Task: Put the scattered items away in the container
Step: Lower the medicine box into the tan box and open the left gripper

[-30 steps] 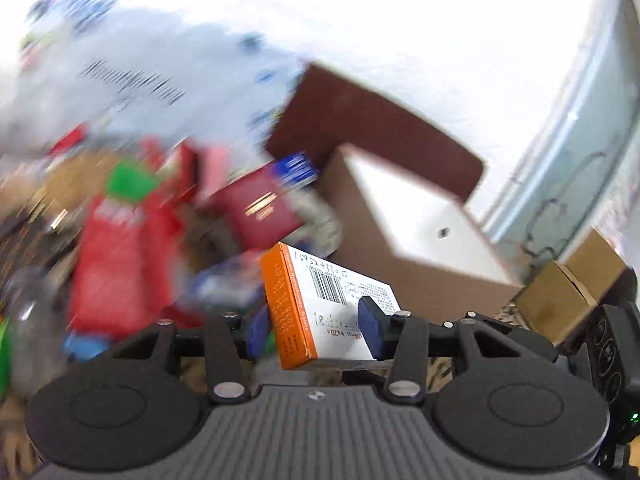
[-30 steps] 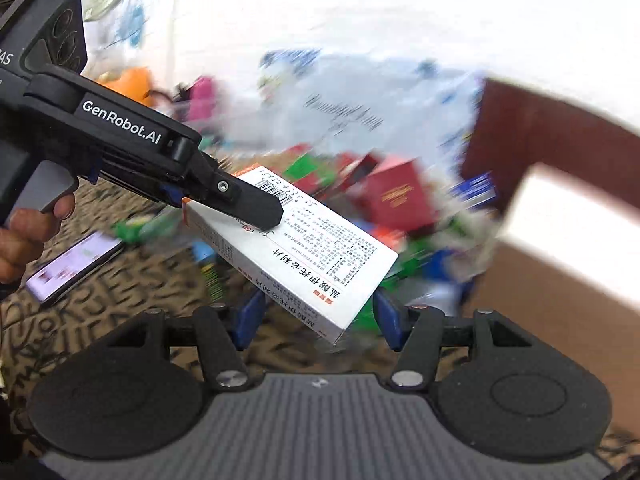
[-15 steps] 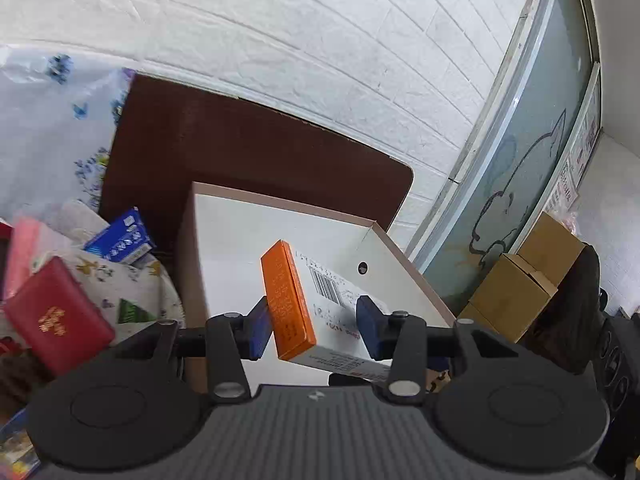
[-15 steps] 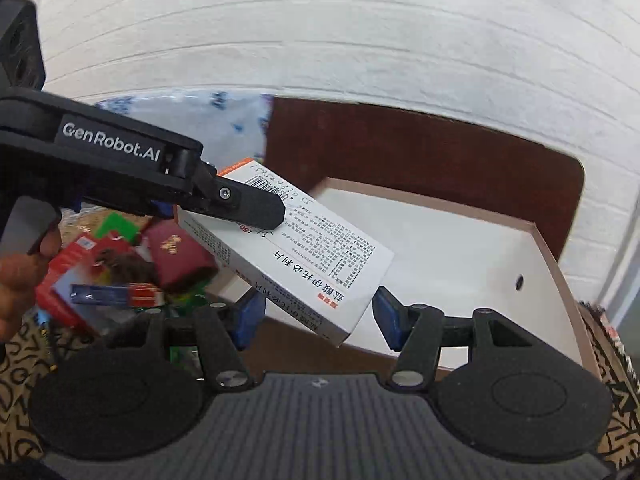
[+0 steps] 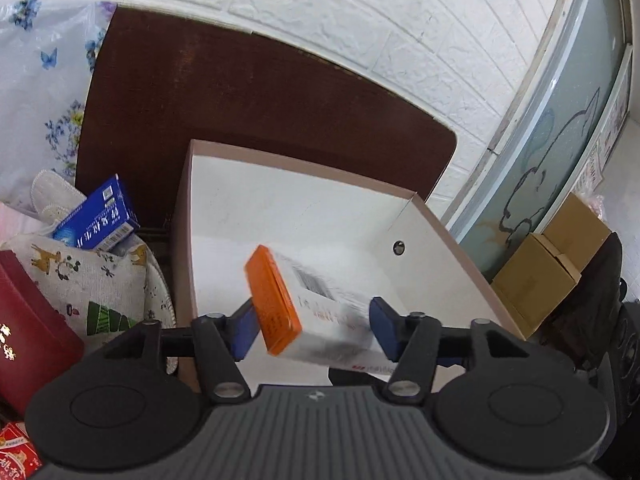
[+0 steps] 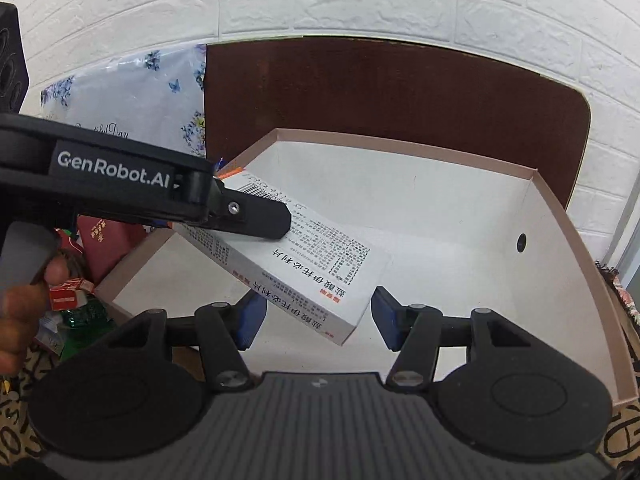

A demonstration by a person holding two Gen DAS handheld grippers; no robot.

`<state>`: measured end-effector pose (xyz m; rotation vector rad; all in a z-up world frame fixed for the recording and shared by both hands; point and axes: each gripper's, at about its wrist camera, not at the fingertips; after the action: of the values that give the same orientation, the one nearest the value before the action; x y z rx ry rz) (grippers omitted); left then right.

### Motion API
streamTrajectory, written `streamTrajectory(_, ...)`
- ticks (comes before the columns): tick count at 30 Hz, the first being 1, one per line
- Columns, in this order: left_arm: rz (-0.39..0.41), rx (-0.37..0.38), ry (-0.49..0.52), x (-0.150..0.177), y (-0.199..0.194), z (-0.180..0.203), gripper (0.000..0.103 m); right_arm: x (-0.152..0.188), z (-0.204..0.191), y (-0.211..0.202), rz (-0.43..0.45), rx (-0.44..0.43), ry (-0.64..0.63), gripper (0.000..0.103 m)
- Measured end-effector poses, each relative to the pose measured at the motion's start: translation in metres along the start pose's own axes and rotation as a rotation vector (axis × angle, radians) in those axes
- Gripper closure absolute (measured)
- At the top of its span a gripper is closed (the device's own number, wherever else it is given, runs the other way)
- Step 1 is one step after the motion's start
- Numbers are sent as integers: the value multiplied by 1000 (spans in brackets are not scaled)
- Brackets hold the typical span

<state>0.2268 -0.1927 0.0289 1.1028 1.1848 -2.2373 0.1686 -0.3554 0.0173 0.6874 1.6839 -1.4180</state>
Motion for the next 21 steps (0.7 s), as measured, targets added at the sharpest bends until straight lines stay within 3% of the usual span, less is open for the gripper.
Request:
streamTrajectory(1,3,15,6,0,0,0,30,-1,1,2,-4,-2,-1,42)
streamTrajectory(4,3,49,6,-1,-4,4,10,-3,1,5,-3,-2,-1,17)
streamTrajectory(7,26,23,6,-1,-7,7,2,-4,-1,5,10,31,-17,14)
streamTrajectory(14,49,18,-16,0,-9,1,2,0,3,4,7,60,17,8)
streamTrajectory(21,18,47,-34,3,-15,4,2,-1,-1,-4,25,60,21,8)
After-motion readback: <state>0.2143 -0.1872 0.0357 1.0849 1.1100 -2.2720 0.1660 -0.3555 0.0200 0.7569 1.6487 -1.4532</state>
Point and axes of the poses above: each gripper's, at about its wrist camera, not at the fingertips, and y roughly the way its jaws point, z to its right, x to its underside, and after that the axes turned 6 degrees about -x, right-handed
